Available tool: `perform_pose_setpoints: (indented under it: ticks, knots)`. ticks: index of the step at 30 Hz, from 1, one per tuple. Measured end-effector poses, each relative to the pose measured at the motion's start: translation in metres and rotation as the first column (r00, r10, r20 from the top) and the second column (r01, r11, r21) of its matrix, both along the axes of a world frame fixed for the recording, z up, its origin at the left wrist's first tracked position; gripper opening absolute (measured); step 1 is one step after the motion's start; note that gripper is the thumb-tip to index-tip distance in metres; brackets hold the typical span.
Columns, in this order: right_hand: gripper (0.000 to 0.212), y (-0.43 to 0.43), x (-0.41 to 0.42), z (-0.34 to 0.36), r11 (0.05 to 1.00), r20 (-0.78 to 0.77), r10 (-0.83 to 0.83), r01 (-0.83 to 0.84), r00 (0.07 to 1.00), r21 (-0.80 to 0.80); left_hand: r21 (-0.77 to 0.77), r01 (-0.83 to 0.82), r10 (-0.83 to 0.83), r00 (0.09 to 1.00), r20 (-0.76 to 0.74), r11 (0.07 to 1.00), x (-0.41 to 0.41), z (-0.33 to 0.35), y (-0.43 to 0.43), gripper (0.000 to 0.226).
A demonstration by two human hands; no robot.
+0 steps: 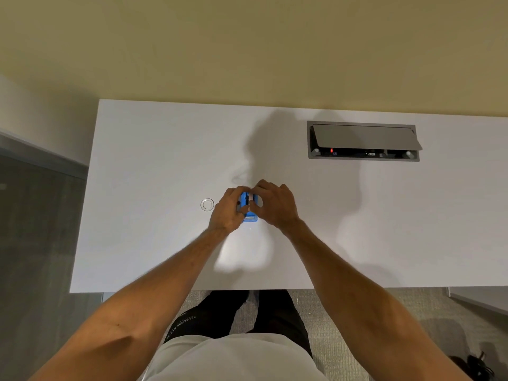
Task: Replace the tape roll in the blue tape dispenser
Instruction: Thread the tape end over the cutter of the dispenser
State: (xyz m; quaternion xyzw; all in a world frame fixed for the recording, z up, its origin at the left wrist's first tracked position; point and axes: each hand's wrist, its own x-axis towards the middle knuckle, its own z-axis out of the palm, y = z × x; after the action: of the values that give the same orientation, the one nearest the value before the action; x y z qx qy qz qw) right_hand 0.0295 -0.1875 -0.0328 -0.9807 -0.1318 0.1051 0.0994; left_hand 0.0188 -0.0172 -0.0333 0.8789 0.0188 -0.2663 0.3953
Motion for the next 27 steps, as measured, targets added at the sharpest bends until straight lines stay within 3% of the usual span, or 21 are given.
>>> perform_pose_setpoints:
  ticks: [9, 16, 27]
  knots:
    - [0.039, 0.0015, -0.0006, -0.0027, 1.0, 0.042, 0.015, -0.014, 0.999, -0.007, 0.06, 0.075, -0.076, 0.997, 0.024, 0.995, 0.003, -0.0038, 0.0013, 0.055]
    - [0.039, 0.0028, -0.0073, -0.0035, 0.999, 0.109, -0.015, 0.011, 0.994, 0.035, 0.076, 0.113, -0.119, 0.991, 0.065, 0.991, 0.0068, -0.0021, 0.0038, 0.046]
    - [0.026, 0.0006, -0.0001, 0.0009, 0.998, 0.105, -0.021, 0.015, 0.994, 0.055, 0.05, 0.039, -0.042, 0.998, 0.049, 0.998, -0.0008, 0.0029, -0.0016, 0.044]
